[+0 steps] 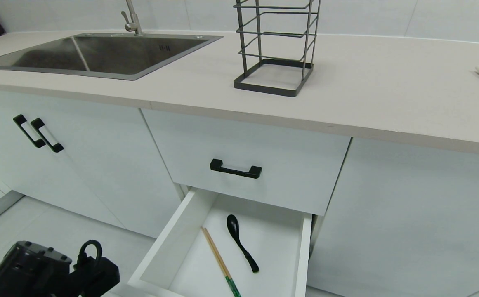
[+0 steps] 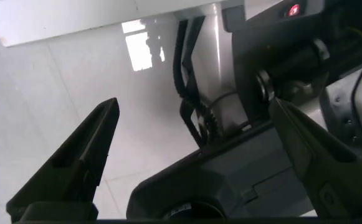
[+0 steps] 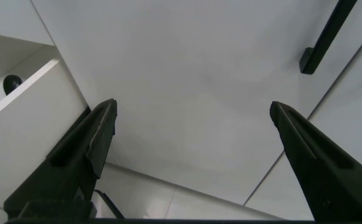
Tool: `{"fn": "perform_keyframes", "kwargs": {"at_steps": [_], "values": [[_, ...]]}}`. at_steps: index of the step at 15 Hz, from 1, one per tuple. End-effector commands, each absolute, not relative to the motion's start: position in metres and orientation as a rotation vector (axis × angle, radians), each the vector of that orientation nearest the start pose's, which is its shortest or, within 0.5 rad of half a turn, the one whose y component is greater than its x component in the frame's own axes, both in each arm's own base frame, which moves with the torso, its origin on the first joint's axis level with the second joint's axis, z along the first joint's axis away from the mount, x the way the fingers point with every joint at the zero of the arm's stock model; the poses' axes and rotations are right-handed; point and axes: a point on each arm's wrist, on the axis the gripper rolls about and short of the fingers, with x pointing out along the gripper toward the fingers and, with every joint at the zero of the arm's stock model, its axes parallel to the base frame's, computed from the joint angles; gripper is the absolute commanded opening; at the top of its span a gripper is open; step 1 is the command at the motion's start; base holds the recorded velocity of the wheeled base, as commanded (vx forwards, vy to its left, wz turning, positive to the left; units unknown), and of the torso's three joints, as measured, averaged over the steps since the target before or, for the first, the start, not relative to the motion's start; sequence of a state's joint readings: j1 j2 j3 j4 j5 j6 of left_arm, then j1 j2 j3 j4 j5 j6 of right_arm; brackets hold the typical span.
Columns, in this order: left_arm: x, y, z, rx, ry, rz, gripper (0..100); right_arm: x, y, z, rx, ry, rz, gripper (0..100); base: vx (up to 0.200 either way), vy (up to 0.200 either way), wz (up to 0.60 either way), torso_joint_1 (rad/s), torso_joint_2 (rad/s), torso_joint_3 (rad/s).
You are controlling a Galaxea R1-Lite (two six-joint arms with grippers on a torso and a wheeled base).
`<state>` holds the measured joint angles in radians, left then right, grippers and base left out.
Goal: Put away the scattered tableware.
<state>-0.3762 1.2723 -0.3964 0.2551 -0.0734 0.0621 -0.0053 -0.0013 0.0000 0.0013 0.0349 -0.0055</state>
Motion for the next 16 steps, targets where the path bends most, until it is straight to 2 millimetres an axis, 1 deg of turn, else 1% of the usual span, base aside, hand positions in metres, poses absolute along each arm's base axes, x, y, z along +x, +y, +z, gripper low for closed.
{"fn": "perform_keyframes", "kwargs": {"at_steps": [1, 2, 4, 16], "values": [[0.124, -0.051, 0.104, 0.226, 1.135, -0.428, 100, -0.023, 0.001, 0.075, -0.006, 0.001, 0.029, 100, 0.000, 0.000, 0.00, 0.000, 0.00, 0.000], [0.129, -0.052, 0.103, 0.212, 1.099, -0.420, 100, -0.023, 0.001, 0.075, -0.006, 0.001, 0.029, 100, 0.000, 0.000, 0.00, 0.000, 0.00, 0.000], [0.133, -0.053, 0.103, 0.199, 1.098, -0.385, 100, -0.023, 0.001, 0.075, -0.006, 0.001, 0.031, 100, 0.000, 0.000, 0.00, 0.000, 0.00, 0.000], [0.155, -0.061, 0.106, 0.200, 1.007, -0.364, 100, -0.023, 0.001, 0.075, -0.006, 0.001, 0.031, 100, 0.000, 0.000, 0.00, 0.000, 0.00, 0.000]]}}
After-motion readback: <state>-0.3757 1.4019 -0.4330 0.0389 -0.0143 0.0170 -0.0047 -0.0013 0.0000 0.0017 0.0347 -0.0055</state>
